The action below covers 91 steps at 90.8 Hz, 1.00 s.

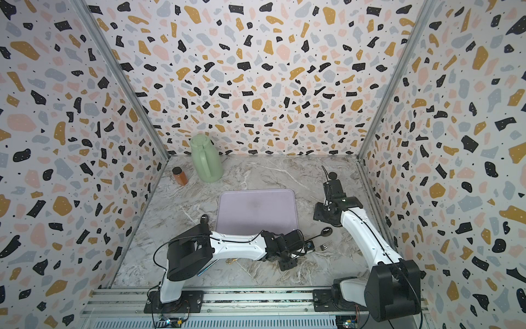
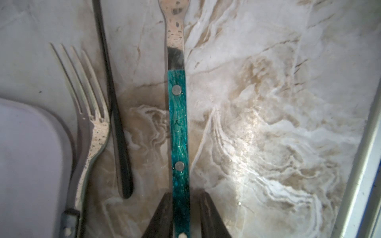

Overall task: Set the spoon and fork side by side
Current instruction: Pick up the fork at the center of the board.

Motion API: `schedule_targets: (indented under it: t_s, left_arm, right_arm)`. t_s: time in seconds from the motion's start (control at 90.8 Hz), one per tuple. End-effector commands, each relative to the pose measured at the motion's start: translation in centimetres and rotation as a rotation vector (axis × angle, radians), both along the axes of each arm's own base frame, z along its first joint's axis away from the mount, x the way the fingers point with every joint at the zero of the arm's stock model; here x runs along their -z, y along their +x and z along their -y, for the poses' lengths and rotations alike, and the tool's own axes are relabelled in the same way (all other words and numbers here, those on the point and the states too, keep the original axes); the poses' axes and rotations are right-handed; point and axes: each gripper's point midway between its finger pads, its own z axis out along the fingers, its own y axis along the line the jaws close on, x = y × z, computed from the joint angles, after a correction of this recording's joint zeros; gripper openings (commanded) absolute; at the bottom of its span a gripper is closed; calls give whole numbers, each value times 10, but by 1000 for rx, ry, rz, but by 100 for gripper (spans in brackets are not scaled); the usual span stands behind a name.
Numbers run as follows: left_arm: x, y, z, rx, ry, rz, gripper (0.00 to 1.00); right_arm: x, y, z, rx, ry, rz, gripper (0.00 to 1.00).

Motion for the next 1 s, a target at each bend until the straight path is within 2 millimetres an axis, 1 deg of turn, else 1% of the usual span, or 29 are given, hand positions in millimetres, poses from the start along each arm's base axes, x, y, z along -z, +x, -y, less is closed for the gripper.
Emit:
schedule_targets:
  t_s: [0.0,0.066,0.22,0.396,0.507,0.628,0.749,0.859,0.991]
  left_arm:
    - [2,-1,4,7,-6,5,20]
    - [2,-3,5,8,-7,6,15]
    - [5,-7,3,11,5,12,10]
    - [-8,-16,2,33,-11,1,8]
    - [-21,-19,1,42,-25,10,5]
    - [-38,-15,-1,22,-53,38,3]
    - [-60,-11,-2,4,-88,62,0]
    - [-76,-5,-6,-22,-99,88,0]
    - [-93,8,-16,-69,-126,114,0]
  right_arm:
    - [-11,-3,4,23,1,29,57]
    - [-13,-3,6,36,3,38,57]
    - [-17,-4,10,59,2,54,57]
    - [-25,-5,11,74,13,82,57]
    - [-36,-5,11,74,27,115,57]
    - [-49,-6,10,75,40,160,57]
    - [-60,-8,11,77,48,190,56]
    - [-69,-10,11,79,55,212,56]
    - [-82,-15,12,87,64,236,57]
